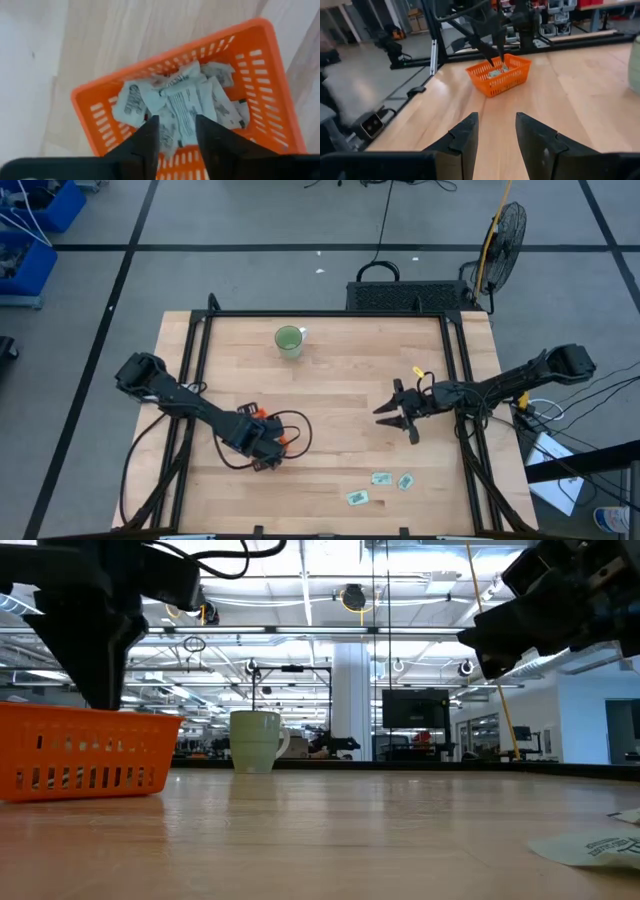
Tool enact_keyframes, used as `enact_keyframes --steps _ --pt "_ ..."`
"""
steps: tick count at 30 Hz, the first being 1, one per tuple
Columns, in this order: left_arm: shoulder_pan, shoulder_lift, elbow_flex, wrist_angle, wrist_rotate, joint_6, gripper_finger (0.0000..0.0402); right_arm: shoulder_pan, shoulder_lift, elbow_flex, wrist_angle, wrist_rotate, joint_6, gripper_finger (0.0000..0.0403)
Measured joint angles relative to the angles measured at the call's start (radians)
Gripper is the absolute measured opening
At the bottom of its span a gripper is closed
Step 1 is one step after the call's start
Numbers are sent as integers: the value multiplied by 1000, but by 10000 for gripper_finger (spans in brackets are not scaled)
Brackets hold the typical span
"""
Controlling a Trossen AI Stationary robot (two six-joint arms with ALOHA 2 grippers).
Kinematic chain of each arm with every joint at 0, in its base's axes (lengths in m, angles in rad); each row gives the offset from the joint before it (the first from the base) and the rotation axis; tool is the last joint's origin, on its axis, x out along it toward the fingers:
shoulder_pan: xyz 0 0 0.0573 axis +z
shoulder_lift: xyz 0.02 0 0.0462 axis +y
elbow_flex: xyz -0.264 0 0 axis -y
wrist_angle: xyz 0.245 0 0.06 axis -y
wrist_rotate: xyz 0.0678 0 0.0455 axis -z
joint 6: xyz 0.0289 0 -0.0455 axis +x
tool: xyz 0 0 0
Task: Pick and place Stevia / Truvia into bins
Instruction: Put the stevia packet into the orange basket
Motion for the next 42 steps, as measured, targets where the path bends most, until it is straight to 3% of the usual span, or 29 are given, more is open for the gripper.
enact_keyframes --steps 4,10,17,21,26,30,35,42 --pt "0 -7 2 31 -56 33 153 22 5 5 -23 4 -73 123" --pt "13 -7 83 105 -112 77 145 75 58 97 -115 29 -119 123" --pt "34 -8 137 349 -117 229 127 183 151 257 -345 31 -89 123" --pt "39 -8 137 432 -118 345 128 253 151 363 -607 30 -49 123" --pt "48 -8 137 438 -148 395 129 342 123 509 -1087 26 154 123" --pt "56 -8 137 438 -192 413 129 418 127 527 -1265 23 490 123" --pt "75 -8 137 439 -198 425 129 537 173 497 -1272 -9 822 123" --pt "106 -8 137 440 -221 497 129 618 324 473 -1162 42 922 123"
